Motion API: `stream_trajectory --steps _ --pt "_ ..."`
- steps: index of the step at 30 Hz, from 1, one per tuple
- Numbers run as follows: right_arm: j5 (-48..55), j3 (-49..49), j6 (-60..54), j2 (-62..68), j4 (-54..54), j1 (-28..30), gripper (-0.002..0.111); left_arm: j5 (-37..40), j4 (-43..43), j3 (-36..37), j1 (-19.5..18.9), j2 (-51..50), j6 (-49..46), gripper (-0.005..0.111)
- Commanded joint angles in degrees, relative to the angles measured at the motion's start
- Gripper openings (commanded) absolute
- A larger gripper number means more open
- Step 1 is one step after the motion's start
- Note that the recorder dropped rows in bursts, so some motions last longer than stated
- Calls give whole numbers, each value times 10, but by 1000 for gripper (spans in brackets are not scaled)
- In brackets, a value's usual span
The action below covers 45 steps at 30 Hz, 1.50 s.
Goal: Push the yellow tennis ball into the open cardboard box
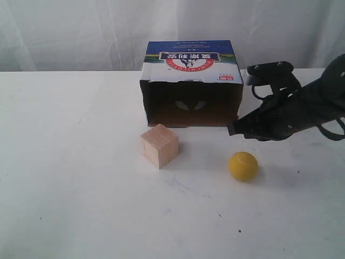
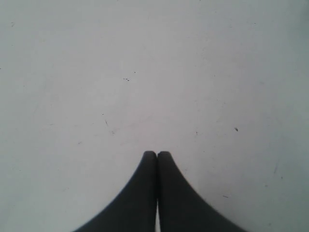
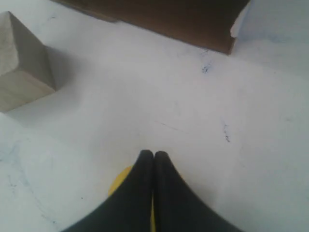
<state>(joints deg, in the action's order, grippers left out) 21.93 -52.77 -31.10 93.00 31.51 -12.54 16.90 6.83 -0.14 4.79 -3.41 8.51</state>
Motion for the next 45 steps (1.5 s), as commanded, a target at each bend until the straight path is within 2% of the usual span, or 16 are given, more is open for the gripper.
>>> stream_trajectory --steps 1,4,13,20,28,31,37,45 --pt "-9 -2 3 36 4 -1 0 3 -3 1 -1 0 4 0" --pt "2 -2 -2 49 11 -1 0 3 -3 1 -1 0 4 0" --pt "-50 -2 -18 82 14 -18 0 3 -3 1 -1 0 4 0" --pt "-152 -7 -21 85 14 -61 0 3 -3 1 -1 0 4 0" --pt "-219 -46 -21 76 14 -75 0 3 -3 1 -1 0 4 0" --pt "-197 -48 -17 55 14 -75 0 3 -3 1 -1 0 4 0" --pt "30 -48 -12 30 17 -75 0 3 -3 1 -1 0 4 0" --pt "-48 -66 -45 94 113 -85 0 3 -3 1 -1 0 4 0"
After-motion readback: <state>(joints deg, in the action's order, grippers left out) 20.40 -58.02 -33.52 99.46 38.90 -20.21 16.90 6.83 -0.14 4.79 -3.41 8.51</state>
